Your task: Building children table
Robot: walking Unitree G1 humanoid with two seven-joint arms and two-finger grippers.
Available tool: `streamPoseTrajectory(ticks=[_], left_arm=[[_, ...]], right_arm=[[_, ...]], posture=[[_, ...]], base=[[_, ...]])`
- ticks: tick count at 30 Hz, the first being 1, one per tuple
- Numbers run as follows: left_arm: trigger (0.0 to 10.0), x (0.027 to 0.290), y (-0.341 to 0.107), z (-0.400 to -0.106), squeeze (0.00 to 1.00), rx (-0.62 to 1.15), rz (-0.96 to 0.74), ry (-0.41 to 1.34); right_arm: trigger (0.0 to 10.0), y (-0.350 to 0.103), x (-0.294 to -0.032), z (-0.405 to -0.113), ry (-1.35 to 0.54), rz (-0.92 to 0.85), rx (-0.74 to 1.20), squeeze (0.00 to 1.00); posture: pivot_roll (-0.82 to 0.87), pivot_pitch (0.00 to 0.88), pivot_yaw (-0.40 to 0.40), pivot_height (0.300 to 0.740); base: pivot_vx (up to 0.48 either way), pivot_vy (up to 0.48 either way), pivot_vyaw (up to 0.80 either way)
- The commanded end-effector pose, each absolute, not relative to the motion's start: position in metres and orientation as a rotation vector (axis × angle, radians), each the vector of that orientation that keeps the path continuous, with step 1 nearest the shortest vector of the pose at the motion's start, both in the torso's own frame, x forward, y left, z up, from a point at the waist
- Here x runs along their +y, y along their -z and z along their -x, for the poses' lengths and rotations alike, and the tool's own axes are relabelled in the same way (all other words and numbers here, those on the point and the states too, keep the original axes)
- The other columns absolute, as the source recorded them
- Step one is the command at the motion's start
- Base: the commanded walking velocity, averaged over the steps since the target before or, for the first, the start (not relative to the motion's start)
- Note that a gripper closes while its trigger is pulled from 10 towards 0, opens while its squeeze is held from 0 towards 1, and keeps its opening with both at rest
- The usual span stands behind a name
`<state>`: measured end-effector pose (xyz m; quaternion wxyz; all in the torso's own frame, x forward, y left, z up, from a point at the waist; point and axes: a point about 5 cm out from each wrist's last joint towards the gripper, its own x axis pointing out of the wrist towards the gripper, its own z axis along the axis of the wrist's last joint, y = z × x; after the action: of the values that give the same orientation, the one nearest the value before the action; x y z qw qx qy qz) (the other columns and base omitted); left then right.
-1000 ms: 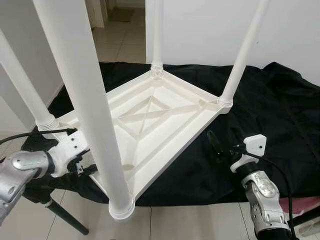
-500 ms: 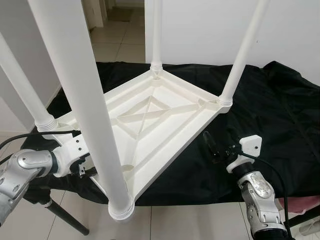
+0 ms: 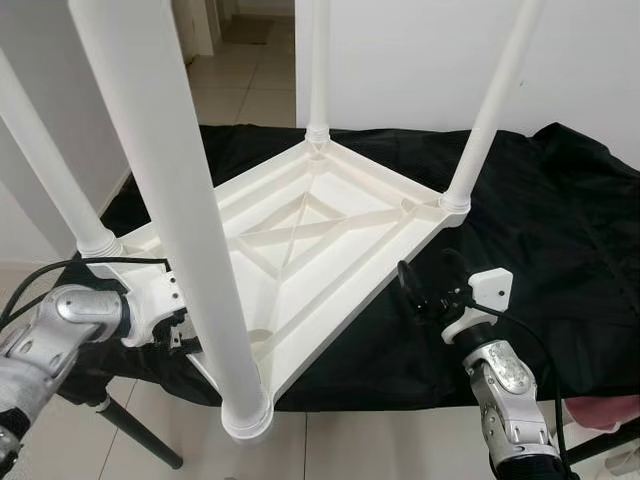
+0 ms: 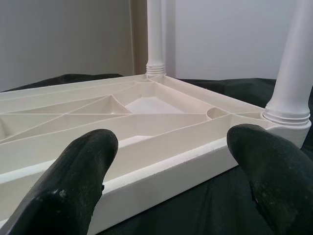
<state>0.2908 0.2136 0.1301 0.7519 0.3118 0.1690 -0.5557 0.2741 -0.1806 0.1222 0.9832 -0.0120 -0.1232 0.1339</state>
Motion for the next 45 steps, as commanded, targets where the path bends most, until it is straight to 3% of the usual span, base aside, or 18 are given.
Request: streamPoseTrajectory(ticks=[1, 18, 19, 20, 33, 40, 41, 42, 45], left_arm=[[10.0, 0.210, -0.117, -0.286, 0.00, 0.452, -0.690, 1.312], [10.0, 0.199, -0.103, -0.310, 0.00, 0.508, -0.818, 1.291], [7.9, 0.199, -0.103, -0.311, 0.00, 0.507, -0.815, 1.295], [0.4, 0.199, -0.104, -0.312, 0.00, 0.507, -0.809, 1.297], [0.0, 0.194, -0.118, -0.318, 0.00, 0.430, -0.680, 1.307], [0.0, 0.168, -0.124, -0.316, 0.00, 0.282, -0.607, 1.328], [4.5, 0.161, -0.126, -0.315, 0.00, 0.251, -0.593, 1.343], [2.7, 0.152, -0.128, -0.312, 0.00, 0.213, -0.573, 1.360], [2.7, 0.144, -0.131, -0.308, 0.00, 0.179, -0.546, 1.380]], right_arm=[[10.0, -0.124, -0.179, -0.274, -0.283, 0.037, -0.247, 0.00], [10.0, -0.122, -0.175, -0.270, -0.285, 0.044, -0.239, 0.00], [10.0, -0.122, -0.175, -0.269, -0.284, 0.043, -0.237, 0.00], [10.0, -0.121, -0.176, -0.269, -0.283, 0.044, -0.235, 0.00], [10.0, -0.122, -0.177, -0.271, -0.283, 0.051, -0.231, 0.00], [10.0, -0.122, -0.174, -0.274, -0.286, 0.045, -0.235, 0.00], [10.0, -0.122, -0.173, -0.275, -0.285, 0.042, -0.235, 0.00], [10.0, -0.122, -0.172, -0.276, -0.286, 0.039, -0.237, 0.00], [10.0, -0.123, -0.171, -0.276, -0.287, 0.037, -0.238, 0.00]], posture=[[0.00, 0.053, 0.024, 0.740], [-0.01, 0.077, 0.047, 0.740], [-0.01, 0.079, 0.047, 0.740], [-0.01, 0.080, 0.048, 0.740], [-0.01, 0.077, 0.041, 0.740], [0.00, 0.071, 0.034, 0.740], [0.00, 0.069, 0.032, 0.740], [0.00, 0.069, 0.032, 0.740], [0.00, 0.069, 0.032, 0.740]], base=[[0.000, 0.000, 0.00], [0.000, 0.000, 0.00], [0.000, 0.000, 0.00], [0.000, 0.000, 0.00], [0.000, 0.000, 0.00], [0.000, 0.000, 0.00], [0.000, 0.000, 0.00], [0.000, 0.000, 0.00], [0.000, 0.000, 0.00]])
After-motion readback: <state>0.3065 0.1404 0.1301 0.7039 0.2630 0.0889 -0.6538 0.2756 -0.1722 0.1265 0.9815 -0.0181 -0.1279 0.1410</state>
